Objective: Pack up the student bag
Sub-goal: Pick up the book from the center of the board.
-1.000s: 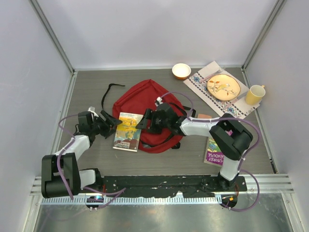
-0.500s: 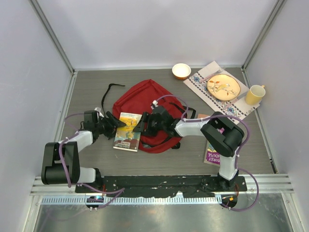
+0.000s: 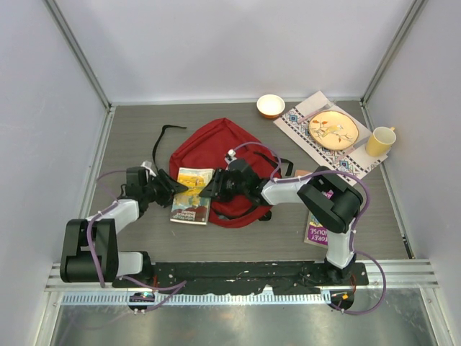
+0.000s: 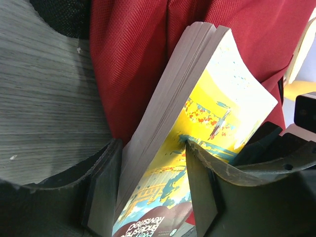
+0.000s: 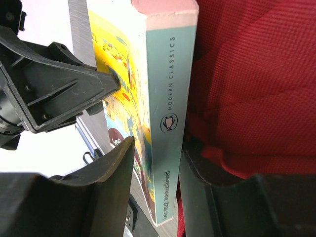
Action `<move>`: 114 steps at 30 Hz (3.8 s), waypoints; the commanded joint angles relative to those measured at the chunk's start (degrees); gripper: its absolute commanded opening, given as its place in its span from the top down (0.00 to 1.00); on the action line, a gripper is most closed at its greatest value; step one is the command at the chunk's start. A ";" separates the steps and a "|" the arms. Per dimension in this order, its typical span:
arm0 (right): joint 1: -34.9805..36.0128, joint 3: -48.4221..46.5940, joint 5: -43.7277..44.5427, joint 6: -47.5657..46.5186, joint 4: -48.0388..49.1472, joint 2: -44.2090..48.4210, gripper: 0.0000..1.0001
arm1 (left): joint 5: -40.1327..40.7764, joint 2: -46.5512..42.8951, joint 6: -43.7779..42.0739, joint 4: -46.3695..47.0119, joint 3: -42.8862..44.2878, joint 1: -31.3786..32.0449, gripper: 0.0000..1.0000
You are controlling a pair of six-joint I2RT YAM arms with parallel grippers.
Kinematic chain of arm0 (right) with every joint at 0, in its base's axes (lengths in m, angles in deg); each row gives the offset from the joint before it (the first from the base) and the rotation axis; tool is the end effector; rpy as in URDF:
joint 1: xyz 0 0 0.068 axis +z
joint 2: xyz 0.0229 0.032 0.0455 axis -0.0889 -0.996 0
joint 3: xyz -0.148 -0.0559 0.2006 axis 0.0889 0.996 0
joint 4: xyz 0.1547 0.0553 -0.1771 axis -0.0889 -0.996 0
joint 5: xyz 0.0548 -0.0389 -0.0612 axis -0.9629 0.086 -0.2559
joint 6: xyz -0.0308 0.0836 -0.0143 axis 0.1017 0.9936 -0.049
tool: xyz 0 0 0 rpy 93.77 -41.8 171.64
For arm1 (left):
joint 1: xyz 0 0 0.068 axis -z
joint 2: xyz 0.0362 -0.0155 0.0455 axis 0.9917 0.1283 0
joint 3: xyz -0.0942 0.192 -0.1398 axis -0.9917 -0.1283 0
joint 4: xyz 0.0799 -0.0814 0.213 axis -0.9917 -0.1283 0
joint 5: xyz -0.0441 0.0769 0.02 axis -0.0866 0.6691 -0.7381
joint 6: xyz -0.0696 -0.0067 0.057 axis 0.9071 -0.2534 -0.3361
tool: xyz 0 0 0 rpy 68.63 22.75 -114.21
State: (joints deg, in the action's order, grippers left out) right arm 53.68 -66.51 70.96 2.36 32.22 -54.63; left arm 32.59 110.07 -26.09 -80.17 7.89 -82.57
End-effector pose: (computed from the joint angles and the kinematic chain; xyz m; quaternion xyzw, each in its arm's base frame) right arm 0.2565 0.3247 0.1249 0.0101 0.8648 0.4652 0.1888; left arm 0.2504 -0.0375 0.1154 -0.2937 0.8521 -0.3565 0.2462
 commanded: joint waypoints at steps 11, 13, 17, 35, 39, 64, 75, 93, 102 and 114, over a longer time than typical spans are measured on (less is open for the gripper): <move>1.08 0.68 -3.19 1.14 11.80 2.46 0.91 | -6.84 -5.74 4.12 4.13 0.27 1.44 0.47; 1.17 0.94 -2.76 0.09 11.01 3.43 0.97 | -6.22 -6.79 3.68 3.08 0.62 1.53 0.41; 0.99 1.47 -2.66 -1.85 9.08 7.46 0.99 | -2.28 -10.39 0.52 -6.47 3.78 1.35 0.18; -3.14 6.22 -17.87 3.51 24.97 21.79 0.99 | -7.18 -21.83 0.16 -7.13 12.05 1.44 0.00; -4.72 6.13 -19.98 4.91 27.26 24.87 0.99 | -11.04 -20.95 1.92 -2.65 11.53 1.44 0.00; -11.84 6.48 -27.54 18.37 46.34 26.46 0.99 | -28.54 -9.88 35.13 55.43 7.40 3.90 0.01; -15.70 6.75 -29.03 15.73 41.34 27.86 0.98 | -30.57 -5.39 45.52 71.36 7.05 4.69 0.36; -16.23 1.29 -16.75 -11.17 -2.77 34.98 0.46 | -23.03 -6.87 39.12 61.29 7.39 4.69 1.00; -16.15 12.18 4.11 -6.17 -8.44 45.34 0.22 | 3.34 -21.38 22.48 23.03 10.65 4.95 1.00; -10.35 23.97 1.11 15.62 24.08 40.53 0.22 | 26.38 -21.91 28.11 27.32 8.10 16.99 1.00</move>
State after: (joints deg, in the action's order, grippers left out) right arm 41.66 -43.13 70.54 8.92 38.71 -12.07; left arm 48.83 89.52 -0.12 -60.41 14.93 -70.29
